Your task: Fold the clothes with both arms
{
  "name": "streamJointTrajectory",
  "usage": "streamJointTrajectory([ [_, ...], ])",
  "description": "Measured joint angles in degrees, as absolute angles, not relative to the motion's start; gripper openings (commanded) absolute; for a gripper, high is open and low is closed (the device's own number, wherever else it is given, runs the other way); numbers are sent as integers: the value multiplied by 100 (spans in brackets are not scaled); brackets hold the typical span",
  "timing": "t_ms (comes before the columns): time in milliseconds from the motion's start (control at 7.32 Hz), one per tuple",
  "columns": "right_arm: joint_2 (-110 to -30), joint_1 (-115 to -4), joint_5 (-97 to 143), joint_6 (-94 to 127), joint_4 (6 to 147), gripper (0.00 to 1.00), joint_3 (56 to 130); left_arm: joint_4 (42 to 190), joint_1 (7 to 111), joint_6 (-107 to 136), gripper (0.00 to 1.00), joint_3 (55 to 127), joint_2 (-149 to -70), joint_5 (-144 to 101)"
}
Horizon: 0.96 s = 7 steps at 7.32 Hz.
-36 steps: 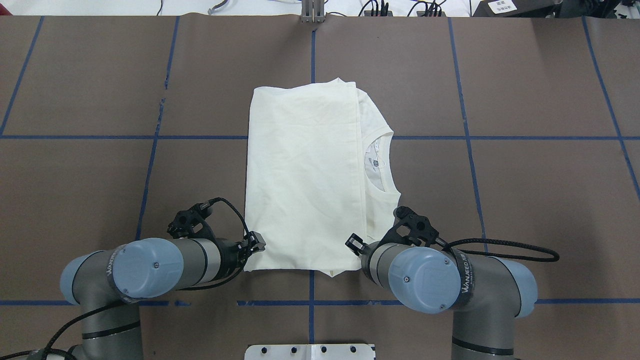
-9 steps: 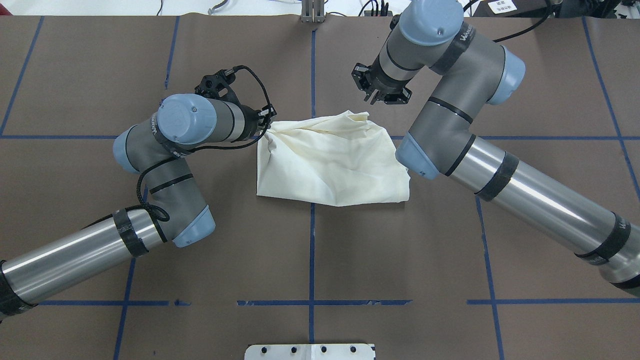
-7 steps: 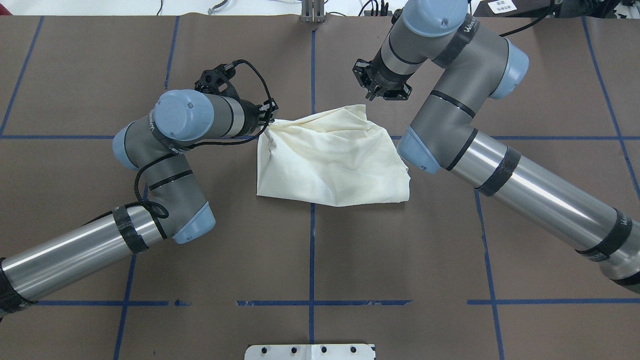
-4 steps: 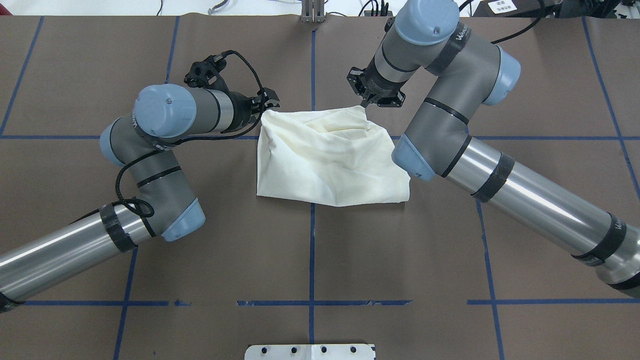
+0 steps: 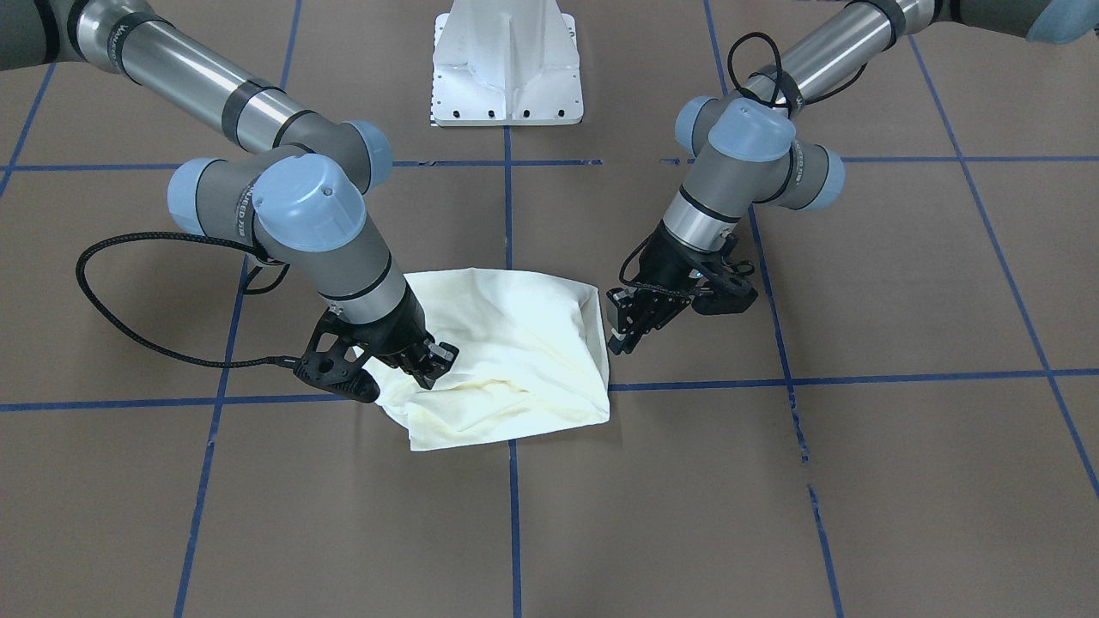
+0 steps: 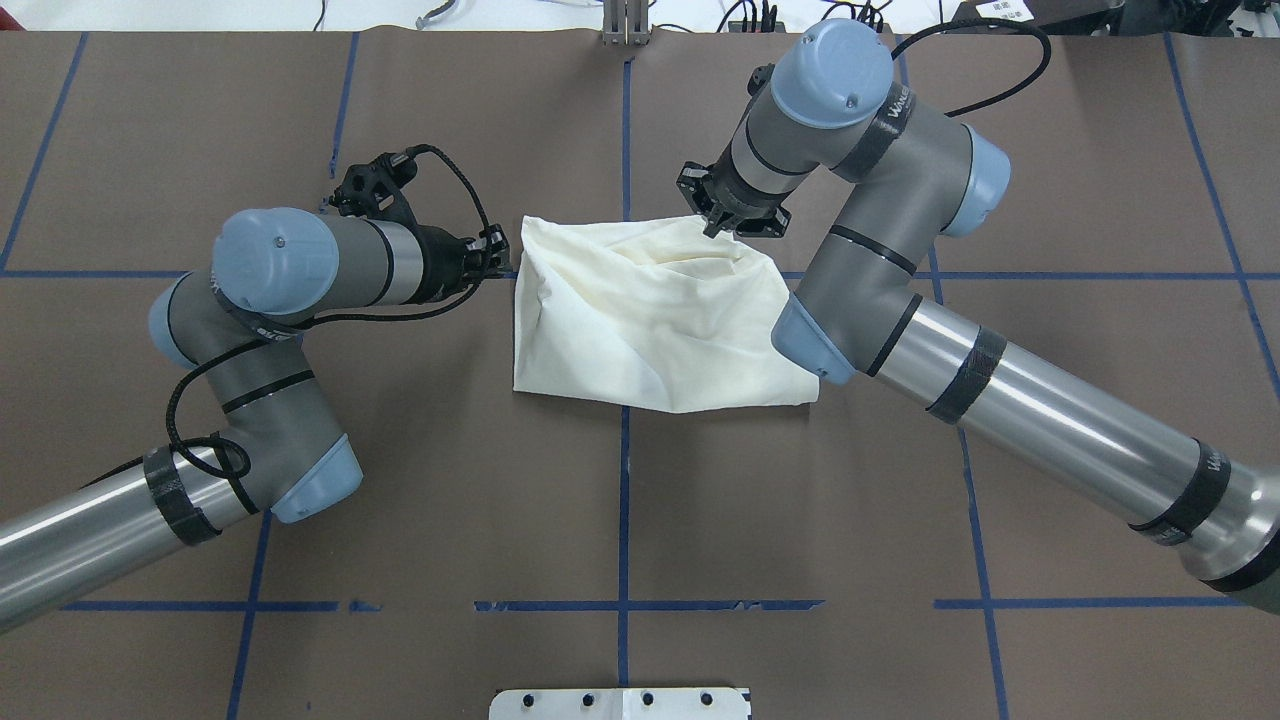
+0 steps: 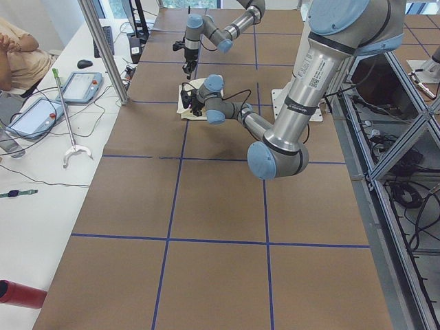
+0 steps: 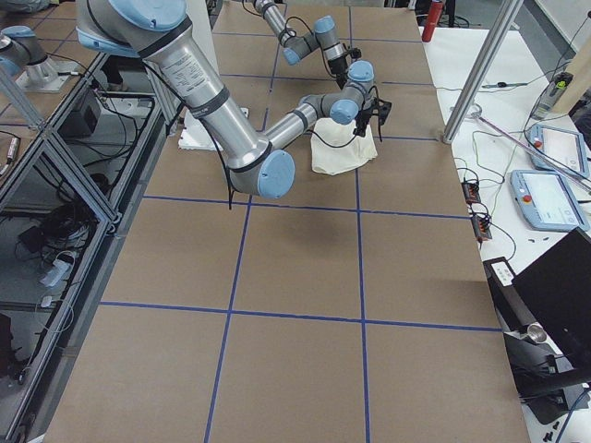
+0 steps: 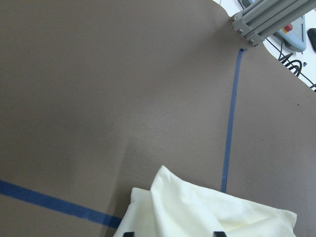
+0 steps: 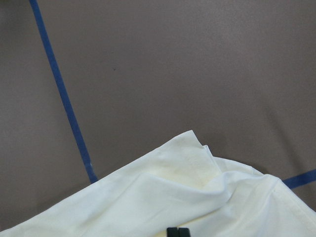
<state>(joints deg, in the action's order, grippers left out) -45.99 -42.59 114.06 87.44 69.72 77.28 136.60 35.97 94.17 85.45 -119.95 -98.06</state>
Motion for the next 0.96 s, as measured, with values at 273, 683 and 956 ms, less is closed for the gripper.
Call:
streamJointTrajectory([
  [273,-4599,-4126,11383,8745,6954,0,7668,13626,3436,9417,0,8532,-11987,-9787],
  [683,-4595,-4023,11344,8738,6947,0,7559,13648,3161,9449,0,8518,-12052,-9776],
  [956,-4590,-3960,11288,8737,6944,0,7521,13681,2989,9439,0,8588,-12053,-9805],
])
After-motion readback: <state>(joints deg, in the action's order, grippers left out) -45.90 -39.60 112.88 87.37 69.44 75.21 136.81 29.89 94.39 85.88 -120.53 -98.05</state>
